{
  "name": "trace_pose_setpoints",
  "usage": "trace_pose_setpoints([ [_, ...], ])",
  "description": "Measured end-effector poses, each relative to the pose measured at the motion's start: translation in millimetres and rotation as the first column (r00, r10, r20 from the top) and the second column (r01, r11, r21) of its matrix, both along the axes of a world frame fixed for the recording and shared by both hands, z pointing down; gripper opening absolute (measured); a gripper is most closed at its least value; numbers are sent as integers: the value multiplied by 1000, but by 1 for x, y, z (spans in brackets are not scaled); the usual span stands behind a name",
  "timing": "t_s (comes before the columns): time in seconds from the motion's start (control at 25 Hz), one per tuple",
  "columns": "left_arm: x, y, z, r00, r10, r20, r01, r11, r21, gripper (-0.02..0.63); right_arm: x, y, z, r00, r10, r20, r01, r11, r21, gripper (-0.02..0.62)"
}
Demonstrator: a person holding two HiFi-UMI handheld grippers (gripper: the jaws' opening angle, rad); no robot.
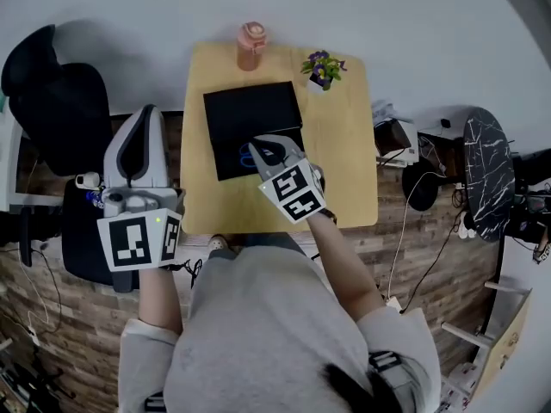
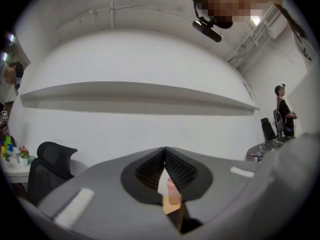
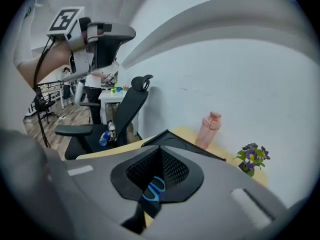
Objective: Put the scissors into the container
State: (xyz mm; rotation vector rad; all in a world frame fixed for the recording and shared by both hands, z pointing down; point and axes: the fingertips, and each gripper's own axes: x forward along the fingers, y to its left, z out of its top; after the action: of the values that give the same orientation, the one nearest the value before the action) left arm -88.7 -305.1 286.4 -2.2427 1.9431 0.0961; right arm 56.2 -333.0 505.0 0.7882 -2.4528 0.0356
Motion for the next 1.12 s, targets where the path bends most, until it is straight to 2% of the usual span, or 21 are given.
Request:
trace_pose_setpoints([
  [0.2, 14, 3, -3, 997, 79, 2, -79, 997, 11, 58, 15, 3, -45, 985, 131, 111, -139, 988, 69, 3],
  [0.48, 26, 7, -8, 985, 170, 8, -170, 985, 23, 58, 35, 12, -95, 941, 261, 215, -297, 942, 157, 3],
  [0.72, 31, 14, -11, 975, 221, 6, -221, 975, 30, 58, 50, 25, -133, 897, 324, 301, -390, 900, 195, 4],
  [1.12, 40, 26, -16, 956, 294, 9, -294, 955, 45, 58, 75, 51, -181, 833, 393, 389, -511, 816, 270, 3],
])
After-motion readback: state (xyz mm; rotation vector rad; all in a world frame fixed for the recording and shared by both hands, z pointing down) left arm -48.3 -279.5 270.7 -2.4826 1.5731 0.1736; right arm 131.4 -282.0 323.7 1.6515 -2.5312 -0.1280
